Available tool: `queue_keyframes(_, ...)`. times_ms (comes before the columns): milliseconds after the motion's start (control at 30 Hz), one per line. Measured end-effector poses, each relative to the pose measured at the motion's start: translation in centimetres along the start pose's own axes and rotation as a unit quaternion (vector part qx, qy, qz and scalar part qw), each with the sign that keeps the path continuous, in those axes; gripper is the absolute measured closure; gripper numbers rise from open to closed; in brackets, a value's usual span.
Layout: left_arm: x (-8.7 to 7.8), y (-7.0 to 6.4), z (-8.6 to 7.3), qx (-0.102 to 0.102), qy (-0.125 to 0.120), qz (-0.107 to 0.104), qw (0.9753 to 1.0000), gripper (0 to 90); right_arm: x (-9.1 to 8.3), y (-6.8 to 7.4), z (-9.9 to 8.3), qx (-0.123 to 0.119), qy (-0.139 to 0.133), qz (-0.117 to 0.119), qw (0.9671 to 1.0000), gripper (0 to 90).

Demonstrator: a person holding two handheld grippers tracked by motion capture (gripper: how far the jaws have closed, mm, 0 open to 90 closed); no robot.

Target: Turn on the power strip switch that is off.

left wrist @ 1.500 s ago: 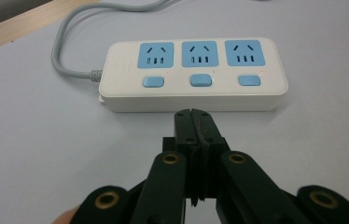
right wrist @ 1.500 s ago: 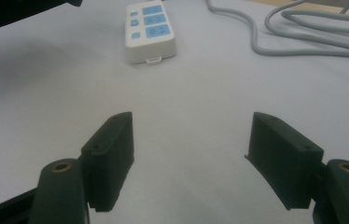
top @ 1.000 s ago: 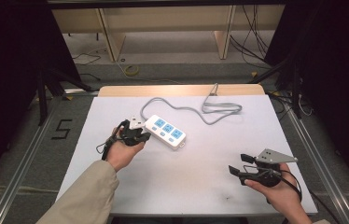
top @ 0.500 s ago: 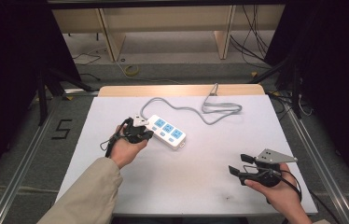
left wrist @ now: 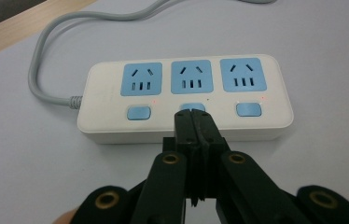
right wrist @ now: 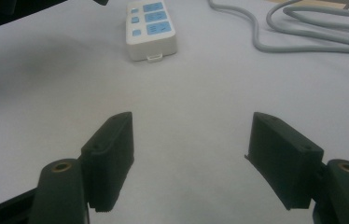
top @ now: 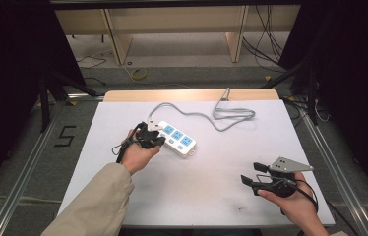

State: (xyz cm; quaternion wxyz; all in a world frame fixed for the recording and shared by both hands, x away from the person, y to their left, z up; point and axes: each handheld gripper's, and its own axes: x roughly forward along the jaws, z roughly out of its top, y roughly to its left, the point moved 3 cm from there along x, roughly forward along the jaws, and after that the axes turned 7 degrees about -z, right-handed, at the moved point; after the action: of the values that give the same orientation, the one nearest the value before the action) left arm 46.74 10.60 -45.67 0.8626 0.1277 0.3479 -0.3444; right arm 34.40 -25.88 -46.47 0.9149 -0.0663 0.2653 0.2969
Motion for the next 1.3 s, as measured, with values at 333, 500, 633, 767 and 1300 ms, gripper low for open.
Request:
queue_keyframes(333,0.9,-0.2,0.8,0.005,0.014,-0.003,0.9999,89.8,0.0,0.0,0.0,-0.001,0.002,0.002,1.0,31.6)
queue_keyframes(500,1.3,-0.1,1.2,0.009,0.022,-0.002,0.9997,89.7,0.0,0.0,0.0,-0.002,0.002,0.003,1.0,31.5)
queue_keyframes(633,1.5,0.1,1.4,0.009,0.028,-0.001,0.9996,89.8,0.0,0.0,0.0,-0.003,0.002,0.003,1.0,31.5)
queue_keyframes(767,1.9,0.0,1.7,0.009,0.03,-0.002,0.9995,89.8,0.0,0.1,-0.1,-0.002,0.003,0.003,1.0,31.6)
queue_keyframes(1300,3.2,0.2,2.6,0.023,0.047,0.003,0.9986,89.8,0.1,0.1,-0.1,-0.002,0.005,0.005,1.0,31.3)
